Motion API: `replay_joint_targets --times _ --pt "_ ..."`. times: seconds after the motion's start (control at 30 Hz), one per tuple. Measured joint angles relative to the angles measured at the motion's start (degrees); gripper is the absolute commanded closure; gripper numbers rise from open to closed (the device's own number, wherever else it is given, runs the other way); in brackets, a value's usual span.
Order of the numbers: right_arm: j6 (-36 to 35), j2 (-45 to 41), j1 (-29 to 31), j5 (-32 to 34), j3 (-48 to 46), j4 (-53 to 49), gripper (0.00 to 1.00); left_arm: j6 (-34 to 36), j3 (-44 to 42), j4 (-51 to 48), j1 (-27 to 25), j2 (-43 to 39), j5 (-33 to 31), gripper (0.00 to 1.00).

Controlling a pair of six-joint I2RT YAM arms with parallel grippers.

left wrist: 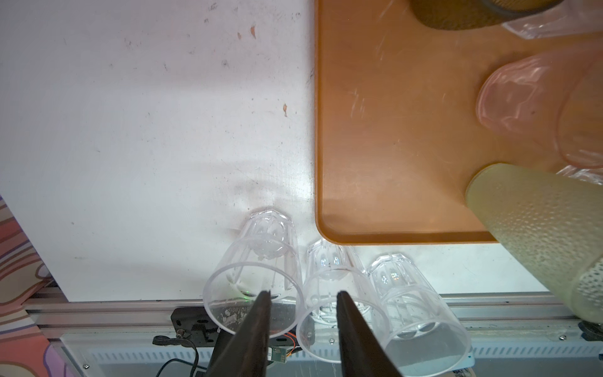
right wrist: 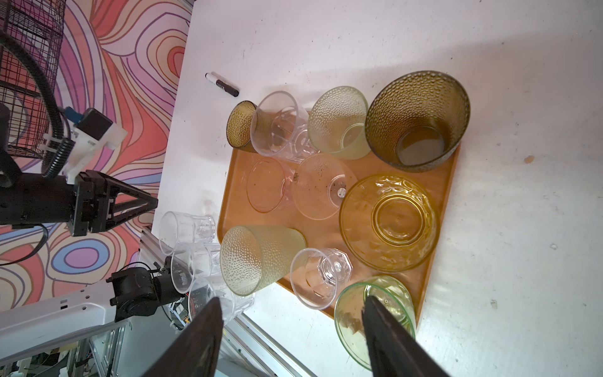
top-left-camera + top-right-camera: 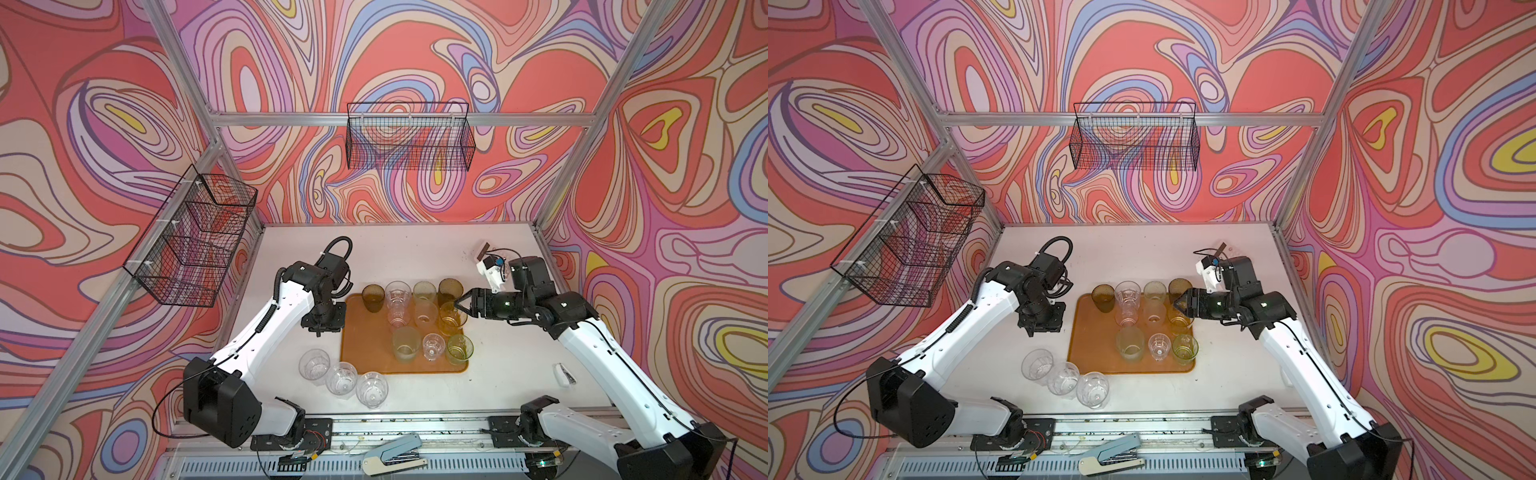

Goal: Place the glasses into the tray
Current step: 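Move the left gripper toward the clear glasses beside the tray nearest the robot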

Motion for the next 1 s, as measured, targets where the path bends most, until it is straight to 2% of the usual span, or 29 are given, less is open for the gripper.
replay_joint_targets --times 0.47,1.0 --pt "0.0 0.0 0.0 0.0 0.0 0.0 0.29 -4.94 -7.28 0.63 0.0 -2.67 0.09 0.66" --pt "0.02 0.02 0.0 -0.07 -0.11 0.07 0.29 -7.23 -12.55 4.2 0.0 -4.07 2.75 0.68"
